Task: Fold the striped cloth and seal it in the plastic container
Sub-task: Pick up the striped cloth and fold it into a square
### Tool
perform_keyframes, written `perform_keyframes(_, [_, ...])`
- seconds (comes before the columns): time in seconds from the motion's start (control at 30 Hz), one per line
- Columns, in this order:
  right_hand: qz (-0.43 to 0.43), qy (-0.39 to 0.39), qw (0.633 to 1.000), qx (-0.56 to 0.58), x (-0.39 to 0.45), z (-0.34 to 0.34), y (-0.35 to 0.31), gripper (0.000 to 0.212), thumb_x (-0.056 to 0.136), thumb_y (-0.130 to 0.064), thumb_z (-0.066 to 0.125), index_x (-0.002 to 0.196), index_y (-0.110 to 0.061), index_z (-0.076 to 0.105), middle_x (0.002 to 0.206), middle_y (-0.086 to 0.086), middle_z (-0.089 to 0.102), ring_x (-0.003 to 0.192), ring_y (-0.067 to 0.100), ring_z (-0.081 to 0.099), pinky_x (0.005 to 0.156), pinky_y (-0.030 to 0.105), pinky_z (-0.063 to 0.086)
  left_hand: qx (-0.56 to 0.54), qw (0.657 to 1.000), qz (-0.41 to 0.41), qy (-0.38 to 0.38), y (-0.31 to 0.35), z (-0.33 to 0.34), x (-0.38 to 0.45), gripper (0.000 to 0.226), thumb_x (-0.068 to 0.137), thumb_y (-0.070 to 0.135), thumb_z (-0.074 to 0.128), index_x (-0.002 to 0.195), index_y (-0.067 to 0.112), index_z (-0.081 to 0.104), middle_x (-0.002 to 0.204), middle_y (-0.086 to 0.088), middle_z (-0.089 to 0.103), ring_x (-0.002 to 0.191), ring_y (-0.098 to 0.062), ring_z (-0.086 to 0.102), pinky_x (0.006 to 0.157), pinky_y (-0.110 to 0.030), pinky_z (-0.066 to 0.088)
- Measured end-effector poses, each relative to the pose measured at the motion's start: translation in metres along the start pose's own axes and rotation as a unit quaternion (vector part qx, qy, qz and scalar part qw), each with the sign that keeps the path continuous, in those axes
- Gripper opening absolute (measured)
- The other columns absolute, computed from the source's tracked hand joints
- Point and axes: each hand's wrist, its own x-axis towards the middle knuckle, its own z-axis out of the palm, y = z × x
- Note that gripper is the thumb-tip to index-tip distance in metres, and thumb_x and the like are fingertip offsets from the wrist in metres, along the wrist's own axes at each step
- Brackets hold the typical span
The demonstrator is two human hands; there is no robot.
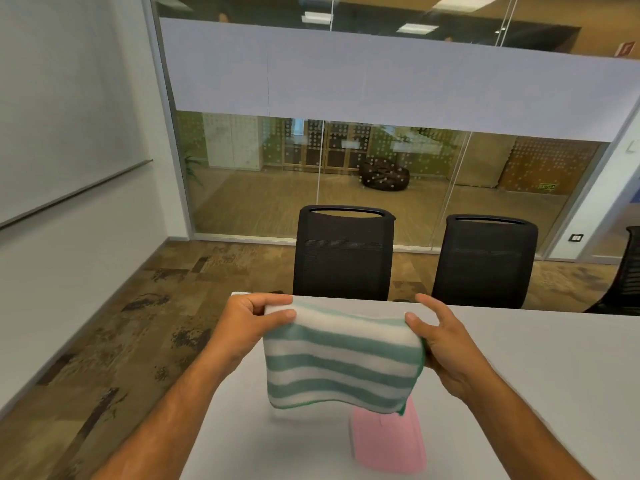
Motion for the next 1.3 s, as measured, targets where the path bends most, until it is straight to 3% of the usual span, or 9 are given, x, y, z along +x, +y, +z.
perform_keyframes(0.13, [-0.049,-0.025,0.998,-0.007,-0.004,0.003,-0.003,0.017,0.092,-0.024,0.062,0.092,-0.028,0.079,0.096,-0.004,0.075,0.098,0.024,0.067,0.066,0.031,0.062,-0.016,0.998,0.011,0.053,-0.001,0.006,-0.001,0.021,0.074,0.023,0.081,0.093,0.031,0.081,0.102,0.009,0.078,0.094,-0.012,0.072,0.073,-0.023,0.062])
perform_keyframes(0.27, [-0.042,-0.094,0.995,-0.004,-0.004,-0.005,-0.004,0.029,0.077,-0.002,0.077,0.100,-0.020,0.077,0.108,0.004,0.071,0.103,0.029,0.066,0.077,0.037,0.063,0.012,0.999,0.014,0.042,0.002,0.005,-0.002,0.032,0.073,0.015,0.083,0.101,0.030,0.079,0.107,0.009,0.075,0.097,-0.014,0.071,0.076,-0.025,0.063])
perform_keyframes(0.4, [-0.078,-0.078,0.992,-0.066,-0.006,-0.009,-0.004,0.045,0.071,0.009,0.078,0.105,-0.021,0.073,0.112,0.003,0.067,0.103,0.028,0.064,0.081,0.035,0.062,0.134,0.991,0.014,0.000,0.005,-0.002,-0.001,0.048,0.068,0.007,0.087,0.111,0.026,0.075,0.111,0.007,0.072,0.101,-0.016,0.069,0.084,-0.032,0.062])
perform_keyframes(0.67, [-0.188,0.025,0.947,-0.260,-0.002,-0.005,0.005,0.030,0.078,-0.008,0.078,0.103,-0.025,0.072,0.098,-0.013,0.064,0.093,0.015,0.063,0.081,0.026,0.056,0.350,0.932,0.095,-0.005,0.011,-0.002,0.005,0.044,0.080,0.019,0.080,0.122,0.023,0.069,0.112,0.011,0.067,0.097,-0.010,0.061,0.092,-0.030,0.054])
perform_keyframes(0.93, [-0.235,0.039,0.900,-0.365,0.003,-0.008,0.003,0.015,0.084,-0.023,0.073,0.087,-0.036,0.065,0.084,-0.021,0.055,0.080,0.009,0.058,0.067,0.013,0.046,0.438,0.886,0.148,-0.039,0.013,-0.008,0.016,0.020,0.088,0.027,0.071,0.108,0.024,0.075,0.090,0.010,0.058,0.079,-0.008,0.054,0.069,-0.012,0.041])
perform_keyframes(1.03, [-0.236,0.043,0.904,-0.354,0.005,-0.008,0.002,0.010,0.085,-0.028,0.072,0.085,-0.033,0.063,0.091,-0.018,0.051,0.084,0.012,0.057,0.069,0.017,0.049,0.420,0.894,0.157,0.001,0.009,-0.007,0.017,0.012,0.086,0.028,0.073,0.098,0.024,0.072,0.094,0.007,0.054,0.085,-0.009,0.052,0.071,-0.015,0.044])
perform_keyframes(1.13, [-0.196,-0.003,0.946,-0.259,0.003,-0.009,0.001,0.005,0.088,-0.029,0.066,0.091,-0.032,0.064,0.100,-0.009,0.060,0.092,0.018,0.062,0.074,0.025,0.056,0.322,0.935,0.148,-0.008,0.005,-0.006,0.016,0.007,0.090,0.027,0.069,0.095,0.025,0.065,0.105,0.006,0.056,0.095,-0.013,0.056,0.074,-0.018,0.048])
perform_keyframes(1.2, [-0.175,-0.040,0.961,-0.211,0.001,-0.010,0.001,0.009,0.090,-0.028,0.064,0.098,-0.028,0.067,0.102,-0.002,0.067,0.096,0.021,0.065,0.080,0.032,0.060,0.216,0.968,0.124,-0.028,0.006,-0.003,0.012,0.007,0.094,0.032,0.061,0.099,0.027,0.059,0.100,0.006,0.061,0.092,-0.014,0.061,0.065,-0.018,0.052])
perform_keyframes(1.3, [-0.177,-0.086,0.960,-0.198,0.001,-0.013,0.001,0.011,0.090,-0.024,0.065,0.098,-0.028,0.070,0.099,-0.003,0.070,0.096,0.021,0.067,0.078,0.030,0.061,0.161,0.977,0.136,0.012,0.010,0.005,0.006,0.001,0.097,0.036,0.053,0.097,0.036,0.052,0.091,0.017,0.060,0.085,-0.002,0.062,0.058,-0.014,0.053])
